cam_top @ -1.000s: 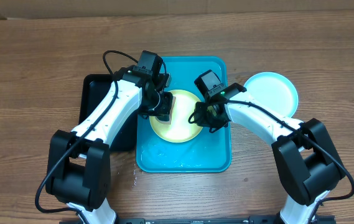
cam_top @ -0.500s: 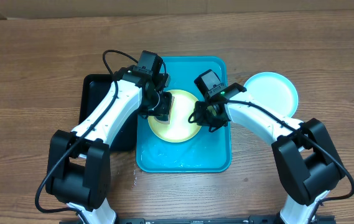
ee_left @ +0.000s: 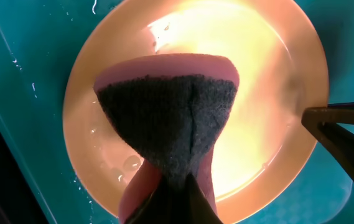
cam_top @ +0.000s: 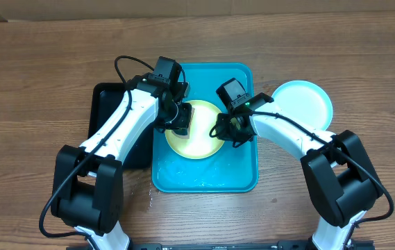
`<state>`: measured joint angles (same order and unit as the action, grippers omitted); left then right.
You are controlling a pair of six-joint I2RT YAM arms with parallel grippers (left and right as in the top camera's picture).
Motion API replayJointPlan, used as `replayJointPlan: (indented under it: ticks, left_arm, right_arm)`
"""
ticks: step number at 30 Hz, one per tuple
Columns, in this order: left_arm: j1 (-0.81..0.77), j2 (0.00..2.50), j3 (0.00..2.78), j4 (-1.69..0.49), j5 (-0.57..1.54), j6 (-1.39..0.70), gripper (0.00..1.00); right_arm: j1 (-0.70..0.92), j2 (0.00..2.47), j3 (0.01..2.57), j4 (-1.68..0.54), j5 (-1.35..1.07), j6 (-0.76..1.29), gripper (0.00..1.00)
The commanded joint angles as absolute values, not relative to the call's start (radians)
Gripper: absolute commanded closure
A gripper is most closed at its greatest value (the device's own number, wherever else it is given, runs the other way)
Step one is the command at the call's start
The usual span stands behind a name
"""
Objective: Clean dirty plates on tray and stack at the side
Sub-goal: 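Carry the sponge right and lower it onto the yellow plate, then scrub the yellow plate with the sponge in the left gripper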
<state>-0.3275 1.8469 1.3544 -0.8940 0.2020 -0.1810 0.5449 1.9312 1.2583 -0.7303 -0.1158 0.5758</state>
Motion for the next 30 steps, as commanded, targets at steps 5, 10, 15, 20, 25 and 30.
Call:
replayJointPlan:
  ticks: [5,10,15,20,25,30]
  left_arm:
    - [-0.329,1.861,1.356,-0.892,0.167,-0.187,0.96]
    - [-0.329,1.872,1.356,-0.894,0.146,-0.187,0.96]
    - [-0.33,1.904,1.356,-0.904,0.146,-0.188,0.96]
    - [-0.331,1.952,1.356,-0.904,0.146,-0.194,0.96]
    - [-0.332,2.013,1.356,-0.895,0.16,-0.218,0.96]
    - [-0.336,2.063,1.356,-0.905,0.23,-0.217,0.96]
  right_arm:
    - [0.55,1.942,1.269,-0.722,-0.115,0.576,0.96]
    - [0.55,1.942,1.269,-0.722,-0.115,0.576,0.96]
    - [0.55,1.942,1.269,-0.722,-0.115,0.576,0.96]
    - [0.55,1.942,1.269,-0.722,-0.115,0.576,0.96]
    - [0.55,1.942,1.269,-0.722,-0.115,0.576,0.96]
    - [0.55,1.942,1.269,-0.722,-0.115,0.576,0.96]
